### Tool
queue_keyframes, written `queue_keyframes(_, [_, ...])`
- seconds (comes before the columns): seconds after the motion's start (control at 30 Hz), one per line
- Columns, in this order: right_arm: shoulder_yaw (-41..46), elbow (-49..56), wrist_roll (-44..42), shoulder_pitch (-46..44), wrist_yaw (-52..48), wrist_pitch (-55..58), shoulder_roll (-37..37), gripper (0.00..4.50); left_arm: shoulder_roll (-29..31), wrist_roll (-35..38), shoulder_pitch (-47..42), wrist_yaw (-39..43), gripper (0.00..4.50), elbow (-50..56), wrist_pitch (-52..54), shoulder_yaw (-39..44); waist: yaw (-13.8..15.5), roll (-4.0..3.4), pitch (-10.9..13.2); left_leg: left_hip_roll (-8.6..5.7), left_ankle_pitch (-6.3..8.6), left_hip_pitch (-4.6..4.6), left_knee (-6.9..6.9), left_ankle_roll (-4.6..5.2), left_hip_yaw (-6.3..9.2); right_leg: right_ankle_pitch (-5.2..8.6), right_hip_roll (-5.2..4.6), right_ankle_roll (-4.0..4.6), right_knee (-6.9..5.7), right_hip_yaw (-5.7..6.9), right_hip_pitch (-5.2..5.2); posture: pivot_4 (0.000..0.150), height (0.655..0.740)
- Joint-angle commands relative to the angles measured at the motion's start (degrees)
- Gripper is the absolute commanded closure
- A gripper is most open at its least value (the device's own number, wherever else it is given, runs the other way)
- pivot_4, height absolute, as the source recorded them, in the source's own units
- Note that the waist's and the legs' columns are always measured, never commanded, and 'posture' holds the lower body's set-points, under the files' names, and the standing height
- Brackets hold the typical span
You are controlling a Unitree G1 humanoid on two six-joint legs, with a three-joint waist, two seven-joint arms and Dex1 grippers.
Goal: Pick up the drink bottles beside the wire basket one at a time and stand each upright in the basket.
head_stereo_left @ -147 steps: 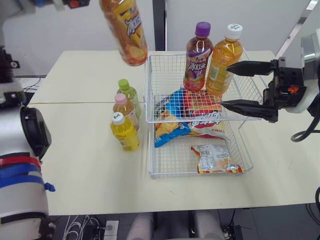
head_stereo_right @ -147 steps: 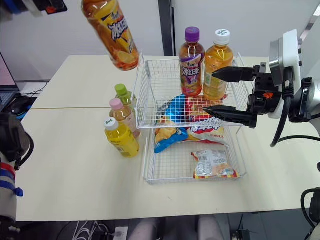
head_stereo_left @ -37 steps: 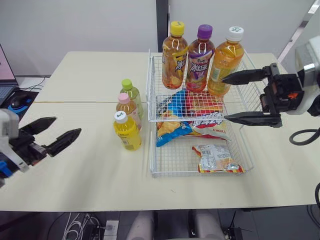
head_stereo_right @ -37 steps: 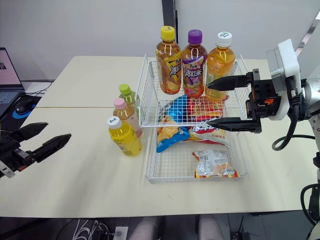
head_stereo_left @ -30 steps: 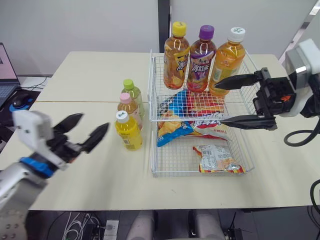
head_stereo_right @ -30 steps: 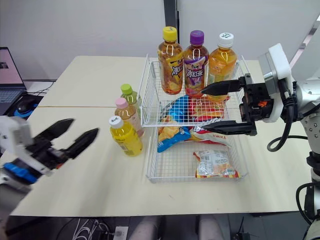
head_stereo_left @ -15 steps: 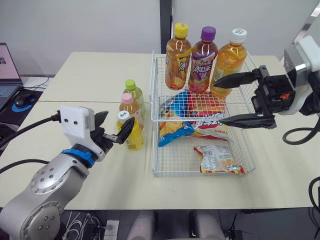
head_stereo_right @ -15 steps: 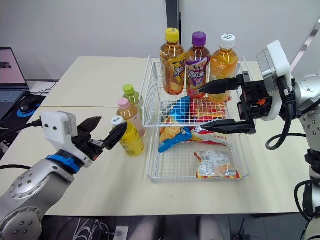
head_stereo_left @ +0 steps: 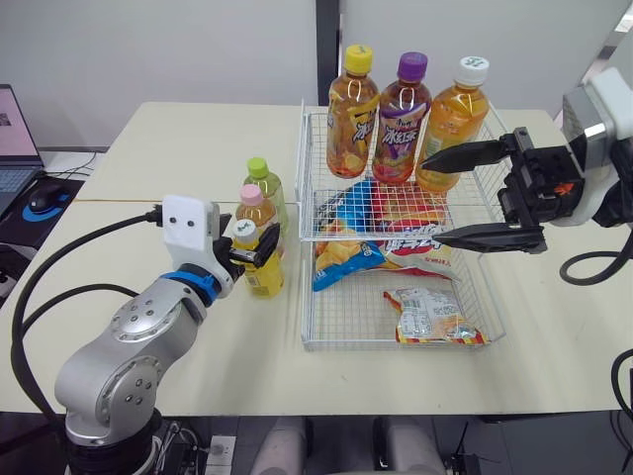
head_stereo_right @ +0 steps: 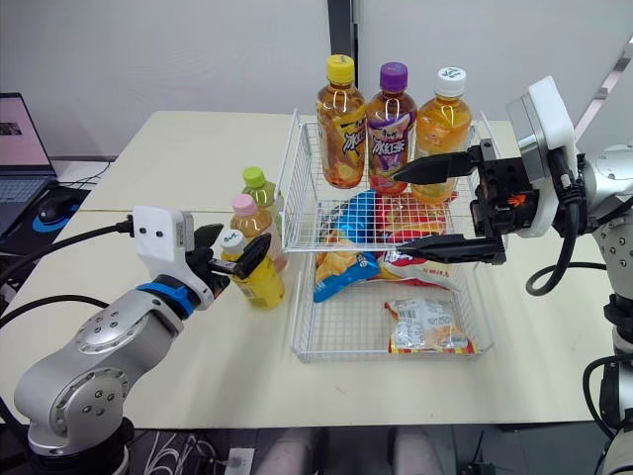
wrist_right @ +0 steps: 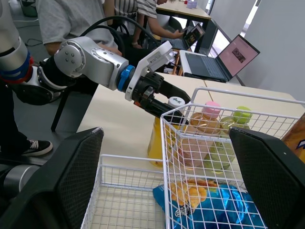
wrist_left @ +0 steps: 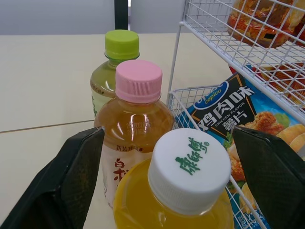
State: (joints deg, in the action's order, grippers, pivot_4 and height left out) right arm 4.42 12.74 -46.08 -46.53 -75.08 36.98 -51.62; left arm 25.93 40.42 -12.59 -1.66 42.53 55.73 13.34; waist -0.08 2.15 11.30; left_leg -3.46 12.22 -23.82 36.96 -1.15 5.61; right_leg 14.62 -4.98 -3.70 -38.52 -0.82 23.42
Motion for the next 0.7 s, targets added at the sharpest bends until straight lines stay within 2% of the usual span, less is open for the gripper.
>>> queue_keyframes(0.03, [1.63, 1.51, -0.12, -1.47, 0.2, 0.08, -1.17, 0.0, -0.75, -0.3, 0.26, 0.06, 1.18, 2.83, -0.9, -0.47, 0.01, 0.0, 0.0, 0.0, 0.0, 0.0, 0.0, 0.0, 0.0, 0.0, 0.0, 0.0, 0.01, 0.0, 0.0, 0.15, 0.74])
queue_keyframes(0.23, [2.32, 1.6, 0.1, -1.06, 0.86, -0.61, -1.19, 0.0, -0.5, -1.22, 0.79, 0.36, 3.05, 4.13, -0.61, -0.82, 0.05, 0.0, 0.0, 0.0, 0.0, 0.0, 0.0, 0.0, 0.01, 0.0, -0.01, -0.01, 0.03, 0.0, -0.02, 0.15, 0.74])
queue_keyframes(0.53, [3.2, 2.19, -0.52, -0.67, 1.73, -0.95, -0.46, 0.0, 0.69, 1.41, 1.08, 2.32, 3.12, 6.36, -0.07, 2.05, 0.05, 0.0, 0.0, 0.0, 0.0, -0.01, 0.0, 0.0, 0.02, 0.0, 0.0, -0.01, 0.05, 0.02, -0.02, 0.15, 0.74])
queue_keyframes(0.7, [3.55, 1.68, 0.1, -0.36, 1.68, -1.65, -0.6, 0.0, 9.72, 10.73, 2.31, 9.34, 3.12, 6.78, 1.6, 14.02, -0.12, -0.03, 0.04, 0.03, 0.01, -0.04, -0.06, -0.01, 0.01, 0.0, 0.01, 0.0, 0.11, 0.01, 0.02, 0.15, 0.74])
